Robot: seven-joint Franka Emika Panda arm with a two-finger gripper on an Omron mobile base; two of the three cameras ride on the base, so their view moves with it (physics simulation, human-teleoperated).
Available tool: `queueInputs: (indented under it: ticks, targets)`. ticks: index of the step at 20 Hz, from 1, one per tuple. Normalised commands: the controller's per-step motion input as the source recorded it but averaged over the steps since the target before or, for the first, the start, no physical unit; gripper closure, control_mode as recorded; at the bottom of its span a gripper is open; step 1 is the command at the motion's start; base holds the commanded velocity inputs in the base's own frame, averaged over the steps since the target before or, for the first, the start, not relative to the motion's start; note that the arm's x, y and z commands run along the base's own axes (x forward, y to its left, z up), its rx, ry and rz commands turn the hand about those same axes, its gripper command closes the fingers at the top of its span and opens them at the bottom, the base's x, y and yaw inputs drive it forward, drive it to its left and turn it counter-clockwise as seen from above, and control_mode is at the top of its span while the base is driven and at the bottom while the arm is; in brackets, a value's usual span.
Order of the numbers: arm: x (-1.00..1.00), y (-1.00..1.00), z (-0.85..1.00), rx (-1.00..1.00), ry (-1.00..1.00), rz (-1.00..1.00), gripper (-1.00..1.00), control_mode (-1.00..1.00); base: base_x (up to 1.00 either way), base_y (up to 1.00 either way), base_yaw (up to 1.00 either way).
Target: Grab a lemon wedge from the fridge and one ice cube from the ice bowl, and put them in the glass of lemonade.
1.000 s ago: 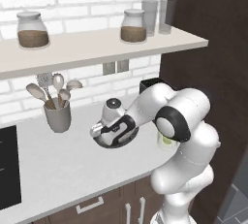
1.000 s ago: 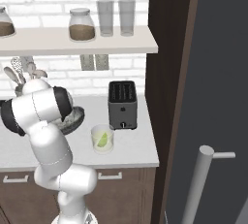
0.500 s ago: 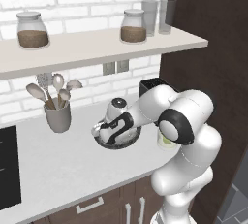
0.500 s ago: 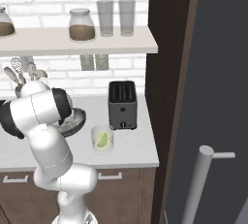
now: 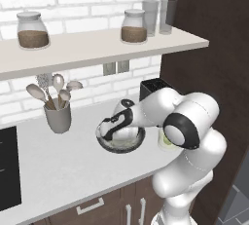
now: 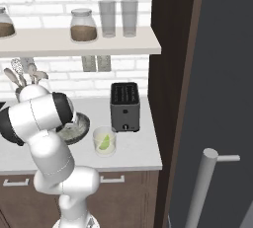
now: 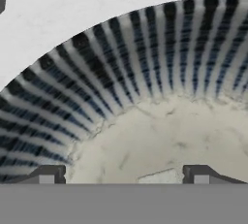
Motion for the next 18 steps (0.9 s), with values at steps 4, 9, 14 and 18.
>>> queueInputs:
  ticks: [4,9,14,18]
  targets:
    - [-0.35,-0.22,-0.33,0.08,0.02,-0.05,-1.0,-1.0,0.0,0.0,0.0]
    - [-0.09,-0.05,-0.23,0.04,0.04,-0.02,-1.0,-1.0,0.0,0.0,0.0]
    - [0.0,-0.07,-0.32,0.03,0.03,0.0,-1.0,-1.0,0.0,0.0,0.0]
    - [0.0,-0.01,-0.31,0.01,0.05,0.0,-1.0,-1.0,0.0,0.0,0.0]
